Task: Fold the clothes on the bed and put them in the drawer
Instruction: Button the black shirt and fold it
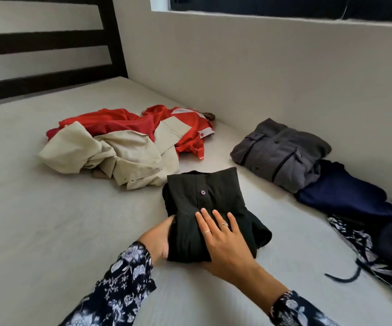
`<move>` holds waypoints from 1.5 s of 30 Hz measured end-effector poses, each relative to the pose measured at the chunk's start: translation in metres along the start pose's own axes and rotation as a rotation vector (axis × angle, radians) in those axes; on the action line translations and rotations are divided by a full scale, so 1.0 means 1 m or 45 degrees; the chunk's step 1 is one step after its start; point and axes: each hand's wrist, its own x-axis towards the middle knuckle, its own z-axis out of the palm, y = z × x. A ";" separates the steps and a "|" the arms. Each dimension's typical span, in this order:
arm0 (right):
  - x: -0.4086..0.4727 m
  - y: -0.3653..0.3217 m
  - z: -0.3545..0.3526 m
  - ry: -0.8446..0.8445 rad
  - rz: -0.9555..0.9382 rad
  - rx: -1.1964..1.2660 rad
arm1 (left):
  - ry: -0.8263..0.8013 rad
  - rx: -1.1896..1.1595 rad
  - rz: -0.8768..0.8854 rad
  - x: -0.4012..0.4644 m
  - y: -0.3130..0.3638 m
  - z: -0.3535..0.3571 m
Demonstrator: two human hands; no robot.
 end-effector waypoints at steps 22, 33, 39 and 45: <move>-0.173 0.033 -0.151 0.117 1.220 2.531 | -0.172 1.311 0.601 -0.112 0.075 0.244; -0.218 0.058 -0.148 0.208 1.406 2.951 | 0.052 1.288 0.598 -0.086 0.077 0.212; -0.160 0.094 -0.206 0.578 1.351 3.077 | 0.351 0.934 0.693 -0.061 0.091 0.154; -0.069 0.145 -0.273 1.178 0.692 3.269 | 0.438 0.876 0.827 -0.043 0.118 0.121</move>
